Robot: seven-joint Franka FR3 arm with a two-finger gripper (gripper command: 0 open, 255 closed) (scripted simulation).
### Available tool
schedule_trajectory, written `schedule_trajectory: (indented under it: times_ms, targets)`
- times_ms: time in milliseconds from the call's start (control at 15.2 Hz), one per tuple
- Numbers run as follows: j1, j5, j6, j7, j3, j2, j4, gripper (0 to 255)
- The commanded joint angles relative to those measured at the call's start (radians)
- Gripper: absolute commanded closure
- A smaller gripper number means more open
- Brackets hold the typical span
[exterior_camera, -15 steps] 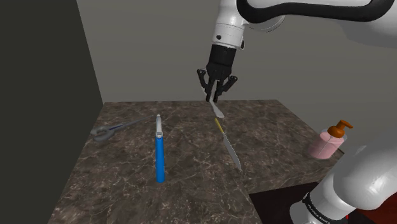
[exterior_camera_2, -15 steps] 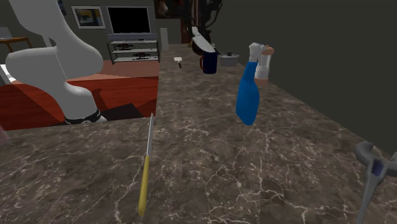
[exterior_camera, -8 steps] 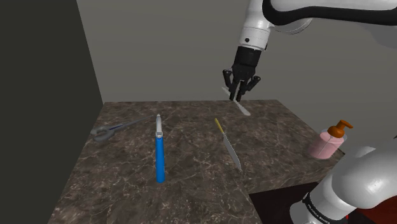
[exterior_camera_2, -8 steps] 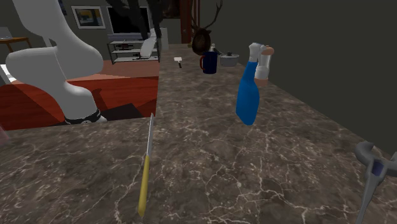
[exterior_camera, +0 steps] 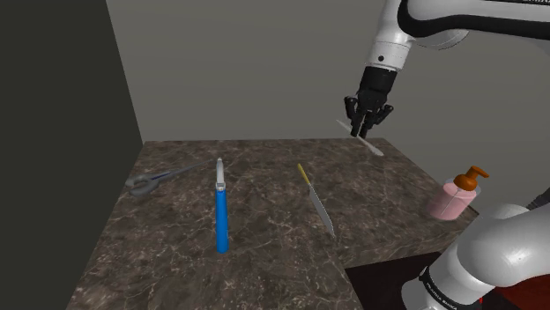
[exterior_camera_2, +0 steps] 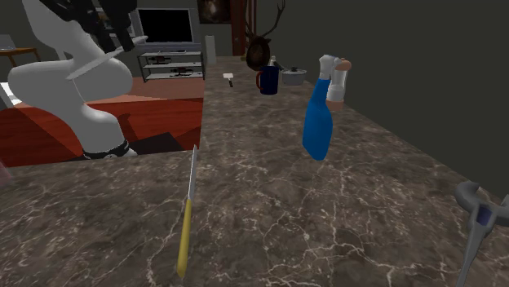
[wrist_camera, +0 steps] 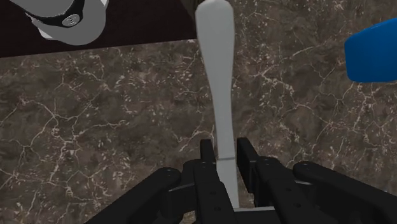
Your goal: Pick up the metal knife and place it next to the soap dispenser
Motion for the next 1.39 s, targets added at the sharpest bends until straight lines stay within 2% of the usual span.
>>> schedule_trajectory:
  times_ms: [0,660,1320]
  targets:
    - [-0.016,-0.022,-0.022,-0.049,-0.04,-0.033,-0.024,255]
    - [-0.095,-0.163,-0.098,-0.282,-0.233,-0.112,-0.068,255]
    - [-0.165,-0.315,-0.141,-0.53,-0.437,-0.078,-0.007,255]
